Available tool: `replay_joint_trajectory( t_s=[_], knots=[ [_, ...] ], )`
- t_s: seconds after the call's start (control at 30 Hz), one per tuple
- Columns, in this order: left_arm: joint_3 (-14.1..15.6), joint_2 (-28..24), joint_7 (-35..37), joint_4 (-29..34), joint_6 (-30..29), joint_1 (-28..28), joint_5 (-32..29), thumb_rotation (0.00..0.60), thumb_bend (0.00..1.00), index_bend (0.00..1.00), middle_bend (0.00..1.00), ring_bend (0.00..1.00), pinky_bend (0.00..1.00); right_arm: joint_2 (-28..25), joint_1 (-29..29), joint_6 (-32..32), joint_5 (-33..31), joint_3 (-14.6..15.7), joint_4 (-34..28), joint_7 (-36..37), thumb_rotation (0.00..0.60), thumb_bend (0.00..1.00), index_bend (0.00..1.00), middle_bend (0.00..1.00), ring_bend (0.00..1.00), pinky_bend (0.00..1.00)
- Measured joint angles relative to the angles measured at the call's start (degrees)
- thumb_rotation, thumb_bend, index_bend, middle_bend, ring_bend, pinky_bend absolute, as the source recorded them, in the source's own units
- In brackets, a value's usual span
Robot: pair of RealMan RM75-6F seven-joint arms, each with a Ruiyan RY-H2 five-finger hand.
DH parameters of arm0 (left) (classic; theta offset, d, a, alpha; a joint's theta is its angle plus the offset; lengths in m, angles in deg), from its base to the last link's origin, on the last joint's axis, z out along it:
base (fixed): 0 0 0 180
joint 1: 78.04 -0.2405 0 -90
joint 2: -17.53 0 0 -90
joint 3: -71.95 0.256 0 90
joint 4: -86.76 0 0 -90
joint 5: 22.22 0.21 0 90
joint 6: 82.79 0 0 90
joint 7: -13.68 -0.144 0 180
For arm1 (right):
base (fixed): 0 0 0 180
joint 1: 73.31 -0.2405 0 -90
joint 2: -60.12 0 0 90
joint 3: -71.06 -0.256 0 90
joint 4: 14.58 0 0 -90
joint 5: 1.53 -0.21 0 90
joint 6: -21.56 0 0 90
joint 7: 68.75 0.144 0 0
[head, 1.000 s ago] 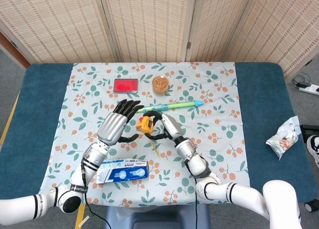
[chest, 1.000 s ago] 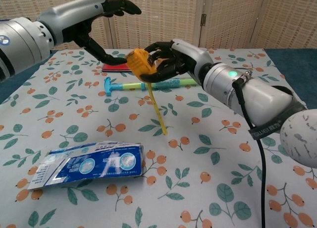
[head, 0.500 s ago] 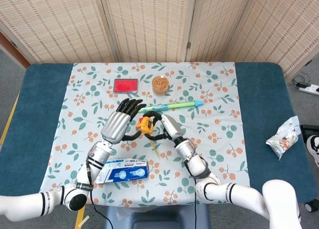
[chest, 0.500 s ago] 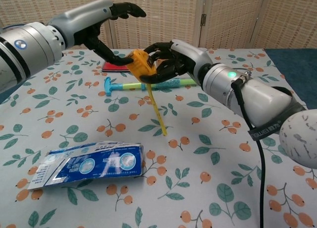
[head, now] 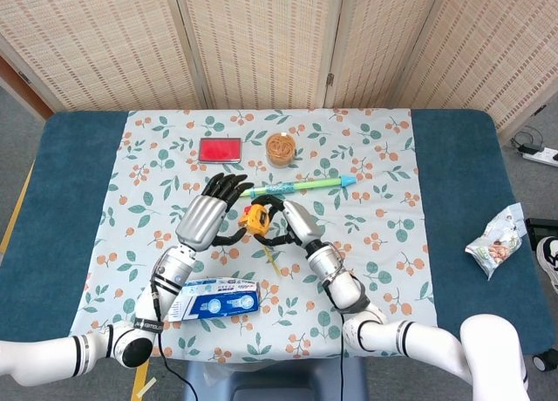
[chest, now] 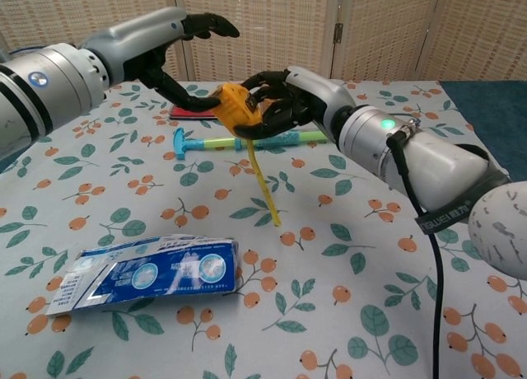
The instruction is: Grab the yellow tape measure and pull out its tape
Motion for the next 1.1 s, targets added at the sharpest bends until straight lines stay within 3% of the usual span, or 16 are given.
replay_joint_trajectory(
  t_s=[0.2, 0.4, 0.6, 1.1],
  knots=[
    [0.1, 0.0, 0.9, -0.3, -0.9, -0.3, 0.1, 0.6, 0.65, 0.22, 0.12, 0.1, 0.0, 0.1, -0.1, -0.2, -0.4, 0.2, -0.1, -0.6, 0.6, 0.55, 0.68, 0.55, 0.49, 0.27],
    [0.3, 0.1, 1.6, -0.5, -1.5, -0.5, 0.4, 0.6, 0.71, 0.25, 0.13, 0.11, 0.0, 0.1, 0.0, -0.2, -0.8, 0.2, -0.2, -1.0, 0.6, 0.55, 0.68, 0.55, 0.48, 0.27],
    [0.5, 0.5, 3.1, -1.2, -2.1, -0.7, 0.8, 0.6, 0.83, 0.34, 0.16, 0.13, 0.0, 0.1, 0.0, -0.3, -1.2, 0.2, -0.2, -1.4, 0.6, 0.55, 0.68, 0.55, 0.48, 0.27],
    [0.7, 0.7, 5.9, -2.3, -2.4, -1.2, 1.8, 0.6, 0.97, 0.45, 0.19, 0.15, 0.0, 0.7, -0.6, -1.2, -2.5, -0.4, 0.7, -2.1, 0.6, 0.55, 0.68, 0.55, 0.48, 0.27]
  ],
)
